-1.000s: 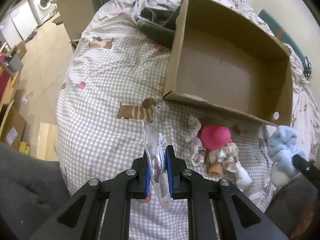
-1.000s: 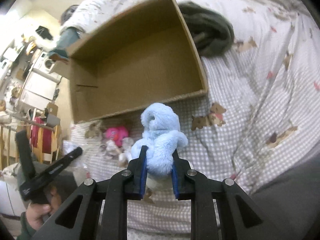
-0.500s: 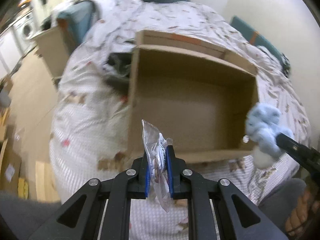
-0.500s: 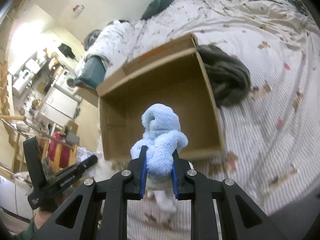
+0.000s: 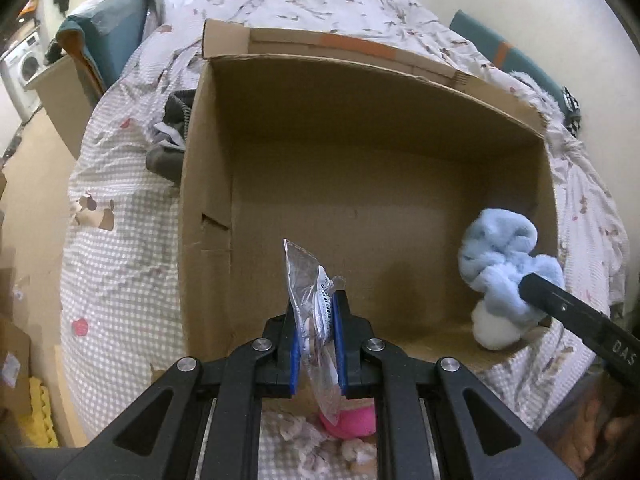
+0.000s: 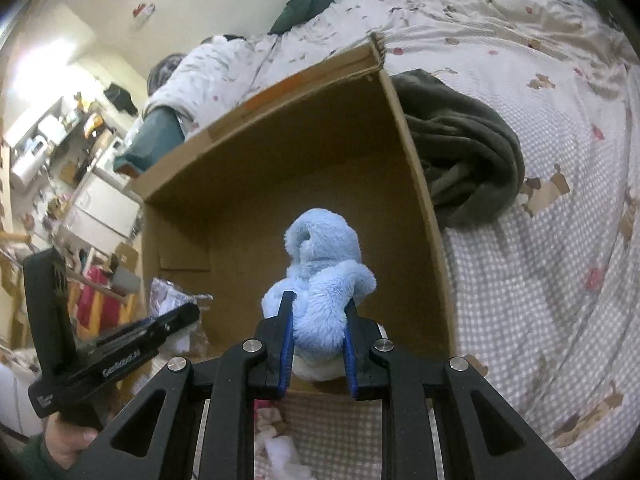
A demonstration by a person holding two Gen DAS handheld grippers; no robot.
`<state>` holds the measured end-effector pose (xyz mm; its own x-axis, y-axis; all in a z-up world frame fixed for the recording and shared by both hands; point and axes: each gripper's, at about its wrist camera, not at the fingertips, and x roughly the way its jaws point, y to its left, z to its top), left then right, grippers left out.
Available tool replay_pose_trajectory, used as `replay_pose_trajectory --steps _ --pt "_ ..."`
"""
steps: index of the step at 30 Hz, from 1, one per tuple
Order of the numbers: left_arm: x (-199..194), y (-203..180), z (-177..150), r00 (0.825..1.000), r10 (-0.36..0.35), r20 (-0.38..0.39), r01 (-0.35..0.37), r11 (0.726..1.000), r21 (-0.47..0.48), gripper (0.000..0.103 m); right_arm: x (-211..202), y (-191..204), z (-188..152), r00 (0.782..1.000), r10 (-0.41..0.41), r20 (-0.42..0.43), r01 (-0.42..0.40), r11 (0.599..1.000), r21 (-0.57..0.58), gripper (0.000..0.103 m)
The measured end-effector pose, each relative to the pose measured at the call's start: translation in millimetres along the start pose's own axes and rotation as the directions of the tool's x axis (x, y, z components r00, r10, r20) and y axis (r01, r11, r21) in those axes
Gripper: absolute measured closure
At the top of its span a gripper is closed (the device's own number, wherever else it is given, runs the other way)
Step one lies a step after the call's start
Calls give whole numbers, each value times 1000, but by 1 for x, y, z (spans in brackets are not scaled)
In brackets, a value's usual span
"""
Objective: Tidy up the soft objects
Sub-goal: 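Carry the plastic bag and blue sock bundle into the box with both grippers, then open both grippers to release the bag and socks, then withdraw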
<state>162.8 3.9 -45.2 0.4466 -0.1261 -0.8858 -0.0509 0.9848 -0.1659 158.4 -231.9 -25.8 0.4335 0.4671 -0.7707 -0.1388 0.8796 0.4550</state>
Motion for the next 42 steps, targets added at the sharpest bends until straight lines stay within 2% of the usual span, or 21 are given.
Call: replay_pose_trajectory --steps 8,17,23,27,28,29,30,31,37,40,42 --pt "-2 5 -2 1000 18 20 -18 1000 -2 90 6 5 -1 1000 -1 0 1 1000 -15 81" --pt "-8 -10 -8 995 72 70 -76 995 57 90 6 12 -3 1000 -9 -2 8 998 -59 80" --pt "-4 -9 -8 994 101 51 -104 993 58 87 7 14 -5 1000 -17 -2 16 997 -70 80" --pt "-3 -9 -7 995 93 40 -96 994 56 80 6 17 -4 1000 -11 10 12 997 -76 71" --pt "-4 -9 -7 995 93 41 -95 994 55 70 6 18 -4 1000 -16 16 17 997 -82 68" --pt "-5 -9 -7 995 94 45 -96 994 54 54 5 18 -4 1000 -15 21 16 996 -84 54" --pt "-7 -10 -7 994 97 57 -100 994 50 46 3 18 -4 999 -7 32 10 996 -86 33" --pt "-9 -10 -7 992 101 74 -105 993 46 38 0 19 -4 999 1 51 4 996 -86 28" --pt "-12 -6 -5 989 115 94 -119 992 37 37 -10 24 -5 990 -25 138 44 989 -138 25" --pt "-11 -3 -6 989 121 90 -124 992 29 37 -7 26 -7 988 -57 144 79 985 -151 25" --pt "-12 -2 -6 988 122 95 -125 992 26 37 -5 25 -5 991 -47 129 64 989 -132 25"
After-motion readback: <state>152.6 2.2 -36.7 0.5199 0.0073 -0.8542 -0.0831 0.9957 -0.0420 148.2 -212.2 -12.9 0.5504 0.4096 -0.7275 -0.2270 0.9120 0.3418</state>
